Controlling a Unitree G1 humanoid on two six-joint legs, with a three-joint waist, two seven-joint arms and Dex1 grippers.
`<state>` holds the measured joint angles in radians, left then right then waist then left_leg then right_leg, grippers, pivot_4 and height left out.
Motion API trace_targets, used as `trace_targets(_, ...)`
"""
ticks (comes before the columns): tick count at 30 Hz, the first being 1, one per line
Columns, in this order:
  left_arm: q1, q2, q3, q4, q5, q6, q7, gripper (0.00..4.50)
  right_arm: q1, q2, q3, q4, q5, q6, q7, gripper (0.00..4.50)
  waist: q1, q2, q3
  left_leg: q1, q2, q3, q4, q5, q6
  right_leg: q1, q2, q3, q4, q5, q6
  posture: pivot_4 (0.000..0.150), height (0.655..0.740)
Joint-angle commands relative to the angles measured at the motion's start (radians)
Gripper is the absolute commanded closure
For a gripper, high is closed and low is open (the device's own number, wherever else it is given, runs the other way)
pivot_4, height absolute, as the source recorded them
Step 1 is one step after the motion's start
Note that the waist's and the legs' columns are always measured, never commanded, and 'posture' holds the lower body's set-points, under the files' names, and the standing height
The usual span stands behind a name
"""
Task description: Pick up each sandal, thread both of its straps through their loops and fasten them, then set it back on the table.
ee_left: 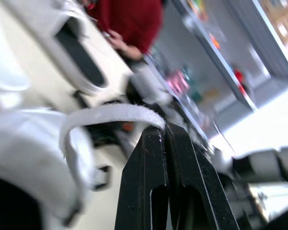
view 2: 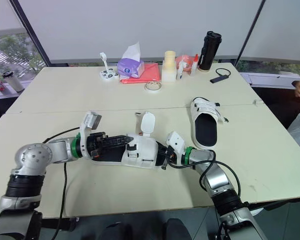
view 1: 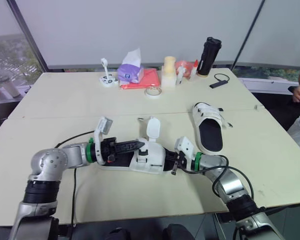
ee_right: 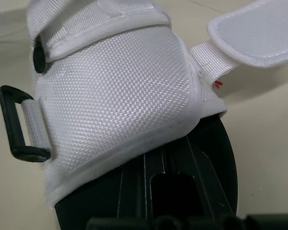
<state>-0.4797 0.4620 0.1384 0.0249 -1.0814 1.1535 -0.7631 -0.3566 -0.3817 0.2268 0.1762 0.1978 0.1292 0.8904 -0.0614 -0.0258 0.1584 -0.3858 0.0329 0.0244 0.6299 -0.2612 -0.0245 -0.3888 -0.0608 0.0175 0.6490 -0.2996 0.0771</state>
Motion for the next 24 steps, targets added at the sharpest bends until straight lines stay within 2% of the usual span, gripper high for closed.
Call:
trace_targets(1, -0.043, -0.039, 0.078, 0.064, 0.028, -0.063, 0.098, 4.46, 0.042, -0.002, 0.037, 0.081, -0.062, 0.044, -0.027, 4.50, 0.001, -0.001, 0.000, 0.000, 0.000, 0.000, 0.000, 0.000, 0.000, 0.000, 0.000, 0.000, 0.000, 0.001, 0.002, 0.150, 0.7400)
trace_targets(2, -0.047, -0.046, 0.081, 0.077, 0.039, -0.069, 0.112, 4.46, 0.044, -0.001, 0.037, 0.078, -0.062, 0.045, -0.027, 4.50, 0.002, -0.001, 0.000, 0.000, 0.000, 0.000, 0.000, 0.000, 0.000, 0.000, 0.000, 0.000, 0.000, 0.001, 0.002, 0.150, 0.7400)
trace_targets(5, -0.060, -0.050, 0.079, 0.097, 0.050, -0.070, 0.107, 3.59, 0.046, -0.002, 0.041, 0.079, -0.064, 0.043, -0.026, 4.50, 0.002, -0.001, -0.001, 0.001, 0.000, 0.000, 0.001, 0.000, 0.000, 0.001, 0.001, 0.000, 0.000, 0.001, 0.002, 0.150, 0.7400)
trace_targets(11, -0.111, -0.030, 0.113, 0.128, 0.050, -0.073, 0.083, 0.64, 0.038, -0.003, 0.042, 0.087, -0.066, 0.042, -0.022, 4.50, 0.005, -0.002, -0.001, 0.001, 0.000, 0.000, 0.000, 0.000, 0.000, 0.001, 0.001, 0.000, 0.000, 0.001, 0.002, 0.150, 0.7400)
trace_targets(13, -0.127, -0.021, 0.116, 0.148, 0.074, -0.100, 0.075, 0.64, 0.035, -0.002, 0.042, 0.090, -0.066, 0.041, -0.021, 4.50, 0.004, -0.002, -0.001, 0.002, 0.000, 0.000, 0.000, 0.000, -0.001, 0.001, 0.001, 0.000, 0.000, 0.001, 0.002, 0.150, 0.7400)
trace_targets(15, -0.136, 0.001, 0.064, 0.140, 0.153, -0.165, 0.045, 0.64, 0.033, -0.003, 0.042, 0.094, -0.067, 0.040, -0.020, 4.50, 0.004, -0.002, -0.001, 0.002, 0.000, 0.000, 0.000, 0.000, -0.001, 0.001, 0.001, 0.001, 0.000, 0.001, 0.002, 0.150, 0.7400)
trace_targets(19, -0.142, 0.073, -0.132, 0.040, 0.322, -0.287, -0.105, 0.64, 0.030, -0.003, 0.044, 0.100, -0.068, 0.037, -0.016, 4.50, 0.004, -0.002, -0.001, 0.002, 0.000, 0.000, -0.001, 0.001, -0.003, 0.001, 0.001, 0.001, -0.001, 0.000, 0.001, 0.150, 0.7400)
trace_targets(24, -0.238, 0.090, -0.261, 0.109, 0.440, -0.394, -0.281, 0.64, 0.018, 0.005, 0.049, 0.116, -0.072, 0.033, -0.014, 4.50, 0.005, -0.002, -0.001, 0.001, 0.000, 0.000, -0.004, 0.004, -0.008, 0.000, -0.001, 0.001, -0.001, 0.000, -0.004, 0.150, 0.7400)
